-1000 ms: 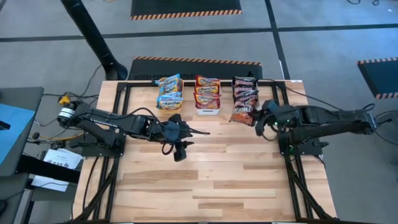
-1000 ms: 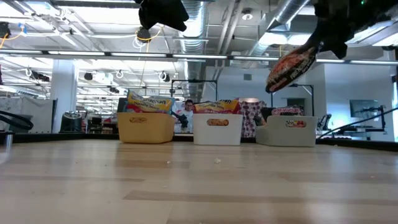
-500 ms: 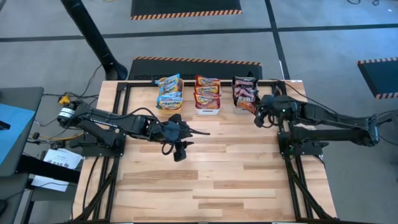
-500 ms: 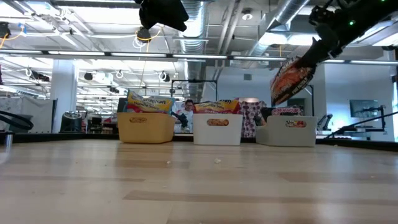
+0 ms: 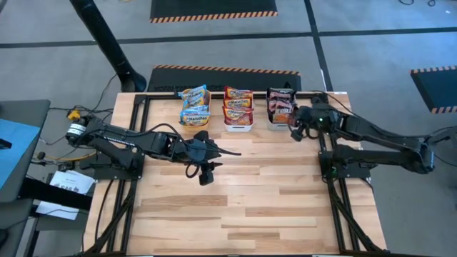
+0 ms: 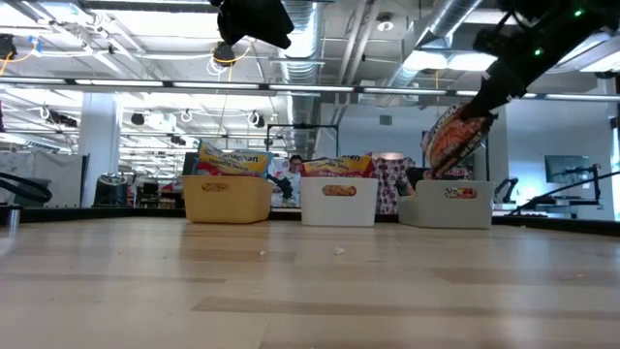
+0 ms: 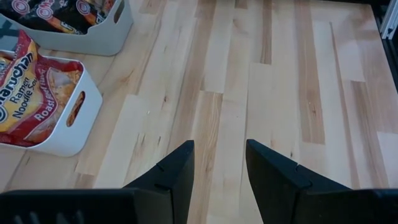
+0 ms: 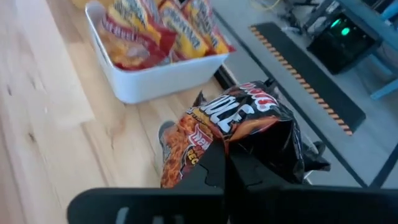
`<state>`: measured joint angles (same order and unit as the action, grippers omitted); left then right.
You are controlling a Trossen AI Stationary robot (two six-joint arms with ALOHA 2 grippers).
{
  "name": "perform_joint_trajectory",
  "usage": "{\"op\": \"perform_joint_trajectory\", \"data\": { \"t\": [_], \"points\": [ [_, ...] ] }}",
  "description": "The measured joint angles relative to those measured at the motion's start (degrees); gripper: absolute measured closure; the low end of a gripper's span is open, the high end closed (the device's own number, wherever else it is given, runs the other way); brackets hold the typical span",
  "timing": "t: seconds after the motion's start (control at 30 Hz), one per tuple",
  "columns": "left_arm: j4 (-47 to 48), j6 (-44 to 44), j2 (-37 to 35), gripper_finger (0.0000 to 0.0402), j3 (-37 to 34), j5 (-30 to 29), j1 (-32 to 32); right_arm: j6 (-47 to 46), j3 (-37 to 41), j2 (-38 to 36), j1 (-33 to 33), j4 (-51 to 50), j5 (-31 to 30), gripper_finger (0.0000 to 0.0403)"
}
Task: Sort Maruchan noodles
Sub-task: Put the black noodle pack into the gray bin
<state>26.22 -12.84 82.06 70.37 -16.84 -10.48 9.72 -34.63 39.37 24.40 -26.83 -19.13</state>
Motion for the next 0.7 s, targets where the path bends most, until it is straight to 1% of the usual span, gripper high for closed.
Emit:
{"op": "perform_joint_trajectory", "data": {
  "t": [0.1,0.3,0.43,0.53,0.7],
  "points": [
    [0.0,0.01,0.0,0.0268,0.0,-0.01,0.01,1.3,0.0,2.6,1.41,0.27,1.29,0.0392],
    [0.0,0.02,0.02,0.0268,0.0,0.0,0.02,1.69,-0.02,8.04,3.93,4.44,1.24,0.0392],
    [0.0,0.02,0.02,0.0268,0.0,0.0,0.02,2.36,-0.06,11.0,5.43,5.18,1.18,0.0387],
    [0.02,0.02,0.02,0.0268,0.0,0.0,0.02,2.02,-0.07,12.75,6.72,4.98,0.37,0.0378],
    [0.02,0.02,0.02,0.0268,0.0,0.0,0.02,0.83,-0.09,15.03,8.4,5.2,-3.12,0.0361]
  ]
}}
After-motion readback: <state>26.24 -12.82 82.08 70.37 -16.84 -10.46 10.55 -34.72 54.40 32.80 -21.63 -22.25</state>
